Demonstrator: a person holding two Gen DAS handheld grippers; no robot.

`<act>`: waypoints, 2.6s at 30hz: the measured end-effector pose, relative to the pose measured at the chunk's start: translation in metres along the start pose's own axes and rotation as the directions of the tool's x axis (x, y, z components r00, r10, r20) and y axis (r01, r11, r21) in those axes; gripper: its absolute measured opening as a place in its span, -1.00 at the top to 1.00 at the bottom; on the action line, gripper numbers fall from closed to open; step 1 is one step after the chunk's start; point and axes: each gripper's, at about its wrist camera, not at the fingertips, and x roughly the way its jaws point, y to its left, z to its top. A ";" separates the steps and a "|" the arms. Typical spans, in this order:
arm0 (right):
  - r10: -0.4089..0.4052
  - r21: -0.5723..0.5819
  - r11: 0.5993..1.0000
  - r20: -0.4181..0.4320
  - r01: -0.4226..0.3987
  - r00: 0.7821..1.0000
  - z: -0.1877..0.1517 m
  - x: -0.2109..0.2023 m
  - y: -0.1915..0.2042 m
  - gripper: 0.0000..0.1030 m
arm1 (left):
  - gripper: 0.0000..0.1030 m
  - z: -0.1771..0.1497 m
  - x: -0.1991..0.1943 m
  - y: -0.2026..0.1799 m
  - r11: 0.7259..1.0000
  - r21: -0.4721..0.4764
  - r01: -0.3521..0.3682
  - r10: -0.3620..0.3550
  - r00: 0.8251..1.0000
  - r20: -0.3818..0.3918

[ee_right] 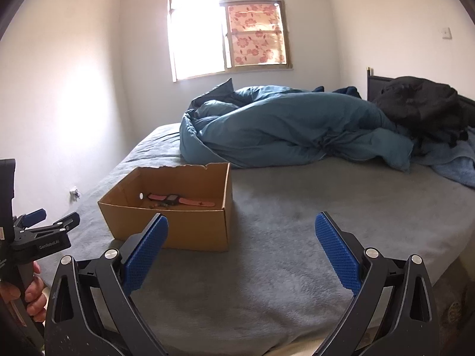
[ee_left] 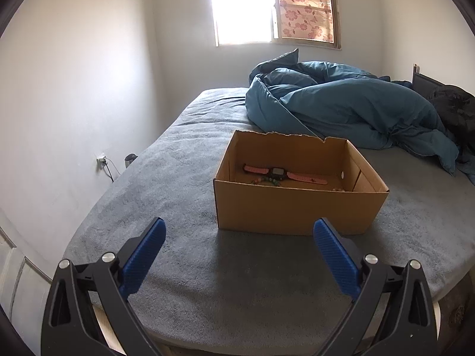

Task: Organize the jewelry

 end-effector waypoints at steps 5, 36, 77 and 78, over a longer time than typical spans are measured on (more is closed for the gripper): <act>0.030 -0.024 0.999 -0.002 -0.030 1.000 0.000 0.001 0.006 -0.85 | -0.90 -0.001 -0.001 0.000 1.000 -0.001 -0.013 0.013 1.000 -0.005; -0.058 -0.035 0.998 -0.090 0.055 0.994 0.000 0.021 0.052 -0.85 | -0.90 0.010 0.023 0.059 0.988 -0.002 -0.155 0.155 0.986 -0.067; -0.118 -0.012 0.993 -0.234 0.119 0.965 -0.002 0.039 0.080 -0.85 | -0.90 0.010 0.035 0.083 0.999 0.006 -0.047 0.047 0.985 -0.166; -0.119 -0.012 0.993 -0.235 0.119 0.965 -0.002 0.039 0.080 -0.85 | -0.90 0.010 0.035 0.083 0.999 0.006 -0.051 0.051 0.985 -0.165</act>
